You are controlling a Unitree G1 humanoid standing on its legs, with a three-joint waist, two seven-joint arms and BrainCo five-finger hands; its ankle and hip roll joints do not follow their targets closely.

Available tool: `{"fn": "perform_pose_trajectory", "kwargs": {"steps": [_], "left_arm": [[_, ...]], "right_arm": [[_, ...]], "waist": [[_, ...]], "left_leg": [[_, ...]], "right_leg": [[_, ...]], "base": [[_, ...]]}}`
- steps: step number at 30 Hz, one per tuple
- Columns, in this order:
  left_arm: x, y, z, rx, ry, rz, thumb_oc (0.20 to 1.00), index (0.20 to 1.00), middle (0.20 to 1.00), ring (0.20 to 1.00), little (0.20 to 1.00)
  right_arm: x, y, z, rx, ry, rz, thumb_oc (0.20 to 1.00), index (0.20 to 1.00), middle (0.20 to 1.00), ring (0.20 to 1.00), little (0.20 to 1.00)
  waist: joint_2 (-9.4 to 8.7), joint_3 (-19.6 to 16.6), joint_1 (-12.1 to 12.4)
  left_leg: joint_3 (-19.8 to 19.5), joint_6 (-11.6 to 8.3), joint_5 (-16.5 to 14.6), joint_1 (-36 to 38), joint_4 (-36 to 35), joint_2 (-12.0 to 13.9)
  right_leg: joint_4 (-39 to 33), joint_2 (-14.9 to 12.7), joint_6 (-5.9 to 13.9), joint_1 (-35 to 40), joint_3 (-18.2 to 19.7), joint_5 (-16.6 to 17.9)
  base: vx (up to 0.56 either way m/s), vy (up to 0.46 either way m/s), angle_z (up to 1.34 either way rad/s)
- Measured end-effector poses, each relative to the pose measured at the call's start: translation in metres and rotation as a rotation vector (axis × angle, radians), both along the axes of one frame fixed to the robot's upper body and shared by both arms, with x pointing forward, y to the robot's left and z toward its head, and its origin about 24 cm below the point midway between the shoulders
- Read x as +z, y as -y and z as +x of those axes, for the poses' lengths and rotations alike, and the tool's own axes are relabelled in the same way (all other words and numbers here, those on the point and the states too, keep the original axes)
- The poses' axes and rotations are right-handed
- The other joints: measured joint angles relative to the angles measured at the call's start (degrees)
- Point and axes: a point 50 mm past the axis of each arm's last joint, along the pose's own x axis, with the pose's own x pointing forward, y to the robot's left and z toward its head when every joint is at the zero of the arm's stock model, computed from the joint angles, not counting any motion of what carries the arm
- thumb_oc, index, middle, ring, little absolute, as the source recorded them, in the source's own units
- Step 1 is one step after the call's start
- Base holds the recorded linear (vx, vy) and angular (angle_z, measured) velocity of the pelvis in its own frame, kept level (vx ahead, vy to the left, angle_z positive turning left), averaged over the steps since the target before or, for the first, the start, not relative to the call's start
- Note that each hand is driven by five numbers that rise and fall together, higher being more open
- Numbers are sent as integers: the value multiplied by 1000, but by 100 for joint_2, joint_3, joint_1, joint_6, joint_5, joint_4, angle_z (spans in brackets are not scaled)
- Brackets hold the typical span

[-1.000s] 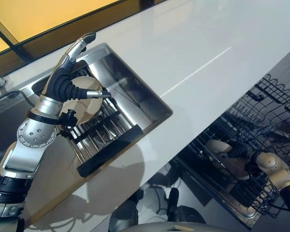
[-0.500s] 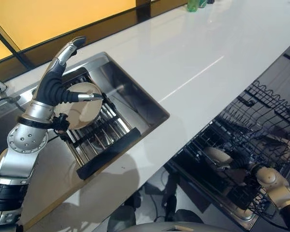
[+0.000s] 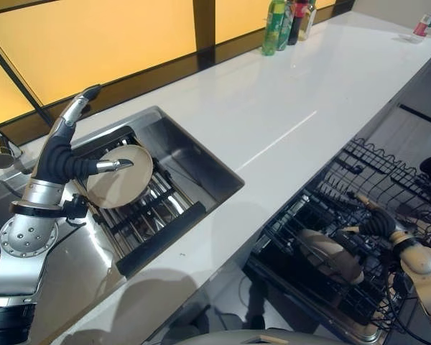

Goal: Pick up plates and place into dishwasher.

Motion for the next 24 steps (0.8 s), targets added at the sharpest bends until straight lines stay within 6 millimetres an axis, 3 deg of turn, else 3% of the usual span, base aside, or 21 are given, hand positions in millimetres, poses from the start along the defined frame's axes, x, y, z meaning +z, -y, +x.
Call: {"fn": "perform_pose_trajectory", "kwargs": {"steps": [7,11,17,24], "left_arm": [[-29,-26,-4,252,-102,185,1000,1000,1000,1000,1000],[-40,-32,-6,293,-165,202,1000,1000,1000,1000,1000],[-48,-27,-5,274,-199,239,1000,1000,1000,1000,1000],[-76,-3,2,173,-289,339,1000,1000,1000,1000,1000]], "right_arm": [[35,-1,4,16,145,-58,1000,1000,1000,1000,1000],[55,-3,5,5,286,-26,1000,1000,1000,1000,1000],[89,-29,5,125,553,60,1000,1000,1000,1000,1000],[115,-56,11,239,792,195,1000,1000,1000,1000,1000]], "waist": [[169,-109,1],[170,-110,15],[180,-105,34],[267,-60,138]], "left_leg": [[-29,5,4,13,-53,-4],[-138,1,19,2,-61,-33],[-238,5,94,-4,-156,-56],[-301,25,117,-4,-188,-100]], "right_leg": [[-2,-8,22,6,-18,-33],[-3,-16,26,40,-105,-58],[-3,-35,39,56,-217,-80],[-3,-73,70,76,-264,-101]], "base": [[5,57,2],[24,69,12],[39,87,11],[68,85,5]]}}
